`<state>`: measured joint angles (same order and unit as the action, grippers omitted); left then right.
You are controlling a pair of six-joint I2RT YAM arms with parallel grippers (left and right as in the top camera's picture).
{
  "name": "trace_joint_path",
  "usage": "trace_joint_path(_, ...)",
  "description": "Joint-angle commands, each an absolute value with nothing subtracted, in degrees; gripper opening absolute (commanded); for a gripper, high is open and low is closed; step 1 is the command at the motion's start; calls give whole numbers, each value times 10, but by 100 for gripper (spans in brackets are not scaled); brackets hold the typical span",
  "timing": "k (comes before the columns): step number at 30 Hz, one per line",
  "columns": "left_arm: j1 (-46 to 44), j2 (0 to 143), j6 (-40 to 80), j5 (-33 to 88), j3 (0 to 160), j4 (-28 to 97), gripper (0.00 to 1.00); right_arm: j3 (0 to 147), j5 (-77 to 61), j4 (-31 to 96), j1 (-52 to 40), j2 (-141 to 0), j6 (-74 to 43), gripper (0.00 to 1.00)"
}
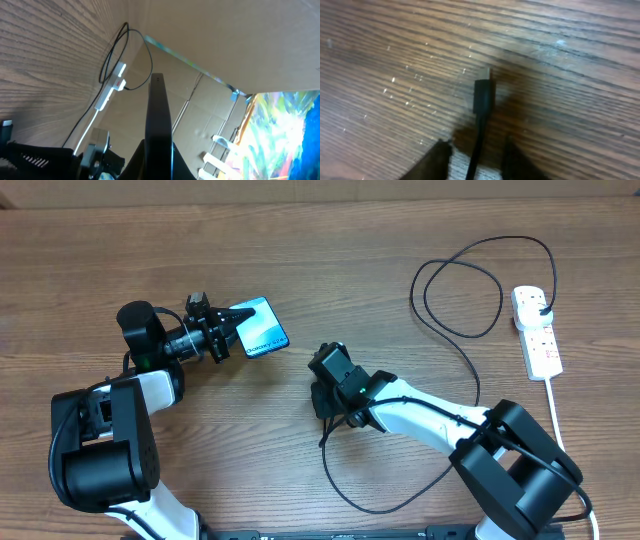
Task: Plug charger to phone and switch on socket
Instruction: 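Lower the right gripper onto the black cable plug and grasp it, then lift the plug with the right gripper toward the phone's bottom port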
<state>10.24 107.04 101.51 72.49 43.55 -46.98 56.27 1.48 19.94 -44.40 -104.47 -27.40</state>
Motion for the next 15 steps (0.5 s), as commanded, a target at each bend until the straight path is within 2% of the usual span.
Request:
trace_joint_path(1, 106, 1072, 1003, 746, 449, -474, 4, 575, 29, 200, -447, -1055, -288, 24)
trace_joint_path(5, 106, 1072, 1003, 746, 449, -474, 5, 581, 18, 210, -447, -1055, -287, 4)
trace_joint_path(10, 106, 1072, 1002, 746, 449, -474, 4, 587, -35, 218, -447, -1054, -288, 4)
trace_joint_path(15, 106, 1072, 992, 745, 448, -474, 5, 586, -101, 251, -416, -1020, -354, 4)
